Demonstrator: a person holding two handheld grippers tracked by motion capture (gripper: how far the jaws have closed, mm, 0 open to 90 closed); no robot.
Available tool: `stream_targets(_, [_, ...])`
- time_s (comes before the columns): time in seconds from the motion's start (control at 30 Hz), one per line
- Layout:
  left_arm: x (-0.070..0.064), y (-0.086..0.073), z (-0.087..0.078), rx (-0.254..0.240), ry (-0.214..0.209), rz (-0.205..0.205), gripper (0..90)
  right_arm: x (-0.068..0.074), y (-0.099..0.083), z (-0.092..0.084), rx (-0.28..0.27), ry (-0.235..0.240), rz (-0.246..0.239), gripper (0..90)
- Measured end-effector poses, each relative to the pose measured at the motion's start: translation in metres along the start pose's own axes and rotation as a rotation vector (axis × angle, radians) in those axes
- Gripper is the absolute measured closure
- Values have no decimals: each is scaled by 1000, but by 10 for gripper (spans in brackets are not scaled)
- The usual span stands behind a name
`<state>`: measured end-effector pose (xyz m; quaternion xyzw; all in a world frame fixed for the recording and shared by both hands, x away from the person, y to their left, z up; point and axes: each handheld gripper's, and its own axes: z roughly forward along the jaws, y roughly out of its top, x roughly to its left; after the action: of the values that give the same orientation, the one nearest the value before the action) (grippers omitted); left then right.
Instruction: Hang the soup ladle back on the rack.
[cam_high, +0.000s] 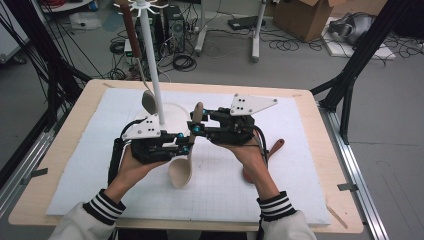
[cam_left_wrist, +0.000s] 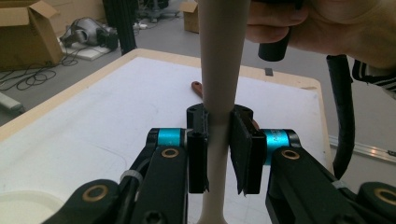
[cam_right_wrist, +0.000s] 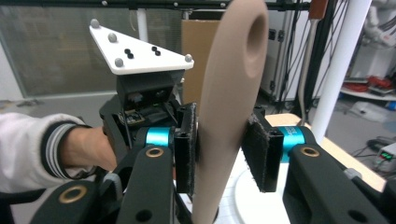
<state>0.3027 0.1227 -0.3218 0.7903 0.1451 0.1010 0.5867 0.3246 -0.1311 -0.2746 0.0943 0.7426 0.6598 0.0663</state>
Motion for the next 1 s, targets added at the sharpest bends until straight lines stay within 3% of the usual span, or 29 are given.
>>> stream_targets(0.27, [0,-2,0,3,11,6,768,2,2,3,26,-6,28,702])
stream_targets(0.47, [1,-4,-1,-26,11,-1,747,2,3,5,35,-5,37,705])
stream_targets(0.57, [2,-5,-1,-32,-3,23,581,2,3,5,54,-16,30,706])
stream_targets(0.67, [1,-7,2,-17,-2,58,359,2,3,5,56,-9,33,707])
stream_targets(0.73, [2,-7,2,-17,8,39,212,1,3,5,50,-3,31,707])
stream_targets(0.87, [6,-8,-2,-24,-25,10,95,0,3,4,46,20,34,708])
stream_targets(1.0, [9,-8,-7,-27,-63,12,64,-1,4,3,36,59,29,709])
